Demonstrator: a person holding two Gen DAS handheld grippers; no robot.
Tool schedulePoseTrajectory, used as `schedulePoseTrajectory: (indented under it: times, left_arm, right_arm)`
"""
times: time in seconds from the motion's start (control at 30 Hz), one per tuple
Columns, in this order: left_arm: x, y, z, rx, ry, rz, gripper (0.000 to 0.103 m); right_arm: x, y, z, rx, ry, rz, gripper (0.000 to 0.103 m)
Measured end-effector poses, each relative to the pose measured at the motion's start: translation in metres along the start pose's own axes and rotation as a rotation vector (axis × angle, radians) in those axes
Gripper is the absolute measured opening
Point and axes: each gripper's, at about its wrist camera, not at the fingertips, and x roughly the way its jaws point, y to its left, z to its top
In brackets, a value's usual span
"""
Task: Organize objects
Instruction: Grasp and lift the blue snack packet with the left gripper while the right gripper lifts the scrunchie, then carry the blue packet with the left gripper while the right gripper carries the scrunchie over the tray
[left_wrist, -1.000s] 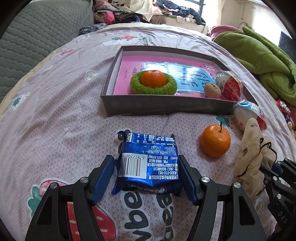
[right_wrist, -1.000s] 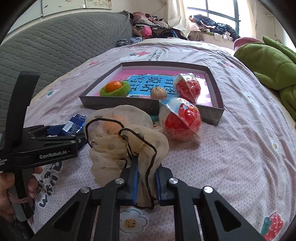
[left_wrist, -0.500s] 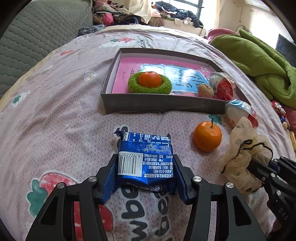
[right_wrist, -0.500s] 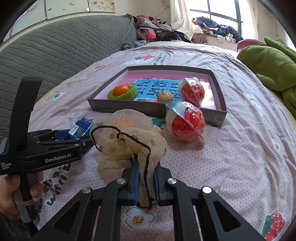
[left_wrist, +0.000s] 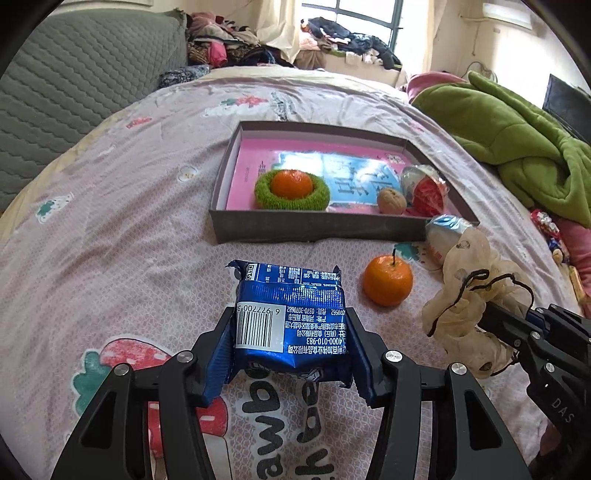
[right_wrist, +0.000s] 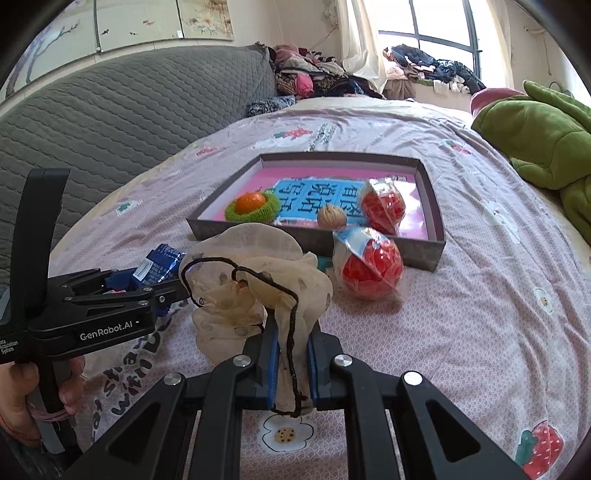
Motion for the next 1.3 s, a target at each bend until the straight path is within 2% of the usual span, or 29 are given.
schedulePoseTrajectory:
  times: [0.4, 0.87, 1.3]
  left_arm:
    - [-0.026, -0.007, 0.012, -0.005, -0.065, -0.028, 0.057]
    - [-0.047, -0.012, 0.047, 0.013, -0.149, -0.022, 0.057]
    - [-0.047, 0.002, 0.081, 0.001, -0.198, 0.001, 0.057]
  right_arm:
    - [-0.019, 0.0, 0.017, 0.003, -0.073, -0.013, 0.013]
    - [-0.039, 0.001, 0.065, -0.001, -0.186, -0.024, 0.013]
    - [-0.031, -0.009, 0.089, 0.024, -0.217, -0.042, 0.013]
